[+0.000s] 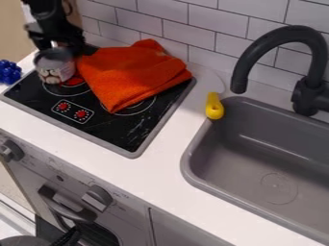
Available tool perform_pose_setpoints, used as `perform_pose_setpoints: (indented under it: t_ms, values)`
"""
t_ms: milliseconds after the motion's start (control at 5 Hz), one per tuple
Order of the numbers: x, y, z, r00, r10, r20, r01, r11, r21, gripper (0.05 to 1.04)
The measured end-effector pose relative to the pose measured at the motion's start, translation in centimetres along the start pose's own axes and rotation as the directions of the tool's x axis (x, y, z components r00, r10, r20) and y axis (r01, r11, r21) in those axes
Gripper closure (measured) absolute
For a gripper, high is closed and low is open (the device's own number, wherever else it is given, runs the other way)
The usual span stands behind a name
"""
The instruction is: Move the can to the bottom side of the table
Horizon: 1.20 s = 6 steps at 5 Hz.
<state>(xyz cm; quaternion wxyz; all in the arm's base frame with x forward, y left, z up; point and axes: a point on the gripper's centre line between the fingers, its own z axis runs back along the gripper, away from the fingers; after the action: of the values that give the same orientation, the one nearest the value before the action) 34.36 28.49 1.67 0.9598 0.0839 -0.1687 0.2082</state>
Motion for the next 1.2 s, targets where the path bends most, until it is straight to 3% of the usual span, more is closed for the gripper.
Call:
perform_pose_setpoints:
  t_ms: [200,400,600,800,1200]
  values:
    - [-1.0,0.0,0.3,0.999,0.039,-0.02,-0.039,0.999,0.012,0.087]
    - [-2.4,0.1,0.7,0.996,0.091,-0.01,-0.09,0.995,0.05,0.087]
    - [-3.5,0.0,1.2,0.996,0.083,0.011,-0.084,0.996,0.043,0.087]
    - [-4.8,0.1,1.7,0.997,0.081,0.002,-0.081,0.996,0.047,0.087]
    - [-6.2,0.9,2.2,0.997,0.078,0.012,-0.079,0.994,0.078,0.087]
